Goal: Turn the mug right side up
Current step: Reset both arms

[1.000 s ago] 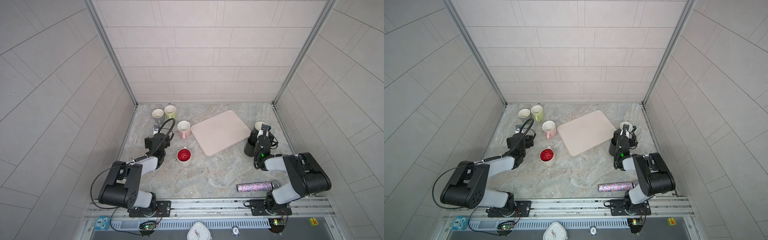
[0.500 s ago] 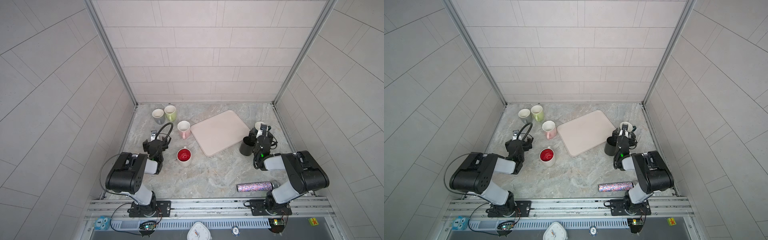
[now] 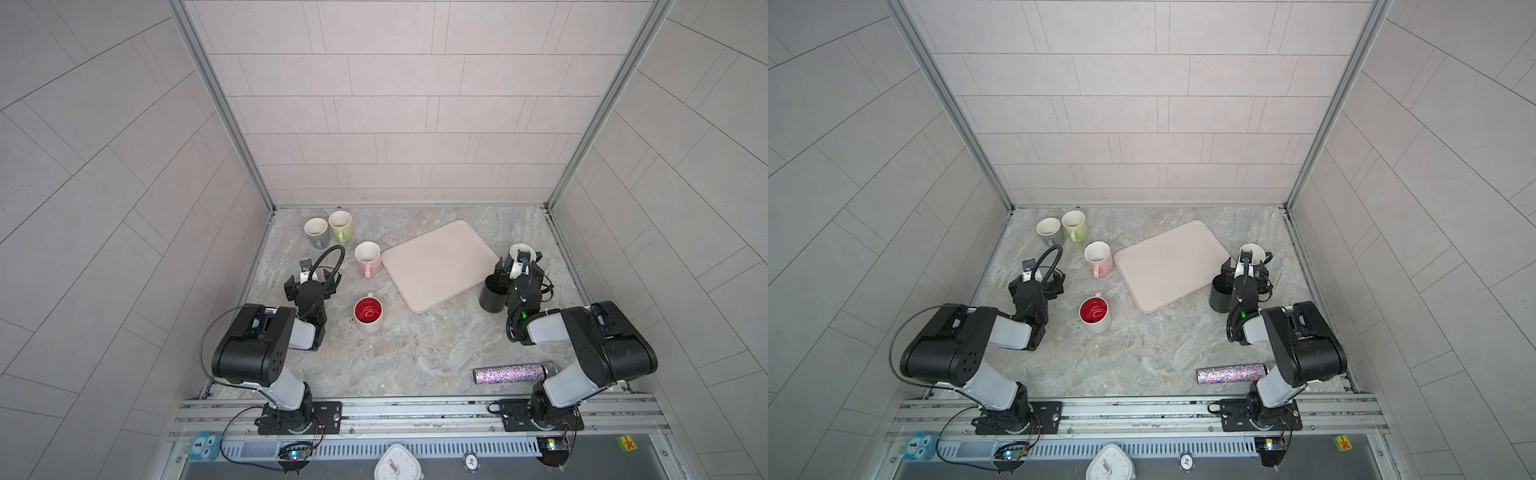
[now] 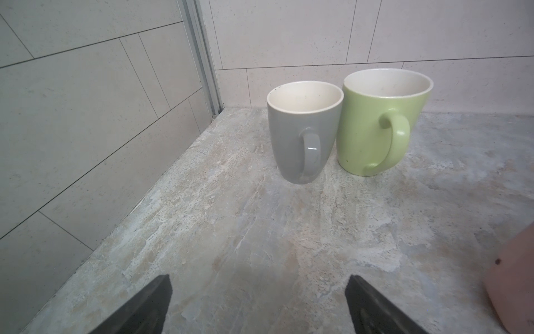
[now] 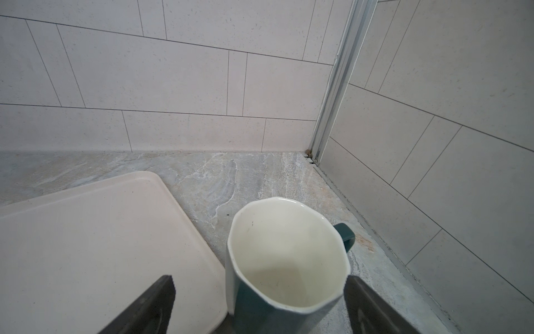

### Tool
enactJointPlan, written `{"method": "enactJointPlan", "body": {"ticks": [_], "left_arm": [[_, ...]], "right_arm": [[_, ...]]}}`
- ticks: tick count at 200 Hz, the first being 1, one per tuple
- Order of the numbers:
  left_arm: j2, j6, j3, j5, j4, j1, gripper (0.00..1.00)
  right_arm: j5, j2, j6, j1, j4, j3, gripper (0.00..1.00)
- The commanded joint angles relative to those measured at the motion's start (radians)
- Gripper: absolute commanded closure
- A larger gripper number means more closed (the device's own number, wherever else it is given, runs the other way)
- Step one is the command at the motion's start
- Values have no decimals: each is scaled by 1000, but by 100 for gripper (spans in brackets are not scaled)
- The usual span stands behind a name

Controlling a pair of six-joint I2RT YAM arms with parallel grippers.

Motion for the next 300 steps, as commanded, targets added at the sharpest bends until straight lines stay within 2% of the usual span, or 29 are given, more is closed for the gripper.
{"method": "enactJointPlan", "body": {"ticks": [1, 55, 114, 134, 148, 166, 179, 199, 225, 236, 250, 260, 284, 300], "left_arm": [[1, -1, -8, -12, 44, 1, 0], [-1, -2, 5, -25, 15, 1, 0], [-1, -21, 90, -71, -137, 3, 0], [1, -26, 105, -71, -163, 5, 0], [-1, -25, 106, -67, -167, 5, 0], [-1, -25, 106, -68, -164, 5, 0], [-2, -25, 104, -69, -163, 5, 0], [-3, -25, 104, -70, -163, 4, 0], [-3, -26, 104, -69, -162, 5, 0], [-3, -26, 104, -70, -162, 5, 0], [-4, -24, 104, -70, -162, 5, 0], [-3, -24, 104, -69, -162, 5, 0], [-3, -26, 104, -71, -162, 5, 0], [-2, -24, 104, -71, -163, 5, 0]], "right_arm": [[15, 48, -79, 36, 41, -68, 6], [45, 93, -116, 70, 199, -117, 1], [48, 86, -111, 68, 179, -114, 1], [46, 60, -88, 51, 59, -72, 1], [-33, 29, -56, 9, -89, -17, 1], [-54, 27, -27, -17, -153, 15, 1], [-145, 11, 17, -74, -220, 37, 1], [-148, 4, 21, -80, -166, 7, 1], [-128, 55, -2, -63, 139, -121, 1], [-157, 45, -48, -26, 116, -118, 1], [-79, 66, -116, 38, 147, -118, 1], [-76, 80, -123, 39, 175, -120, 1], [-67, 42, -90, 23, 7, -59, 1], [-54, 45, -89, 21, 33, -66, 1]]}}
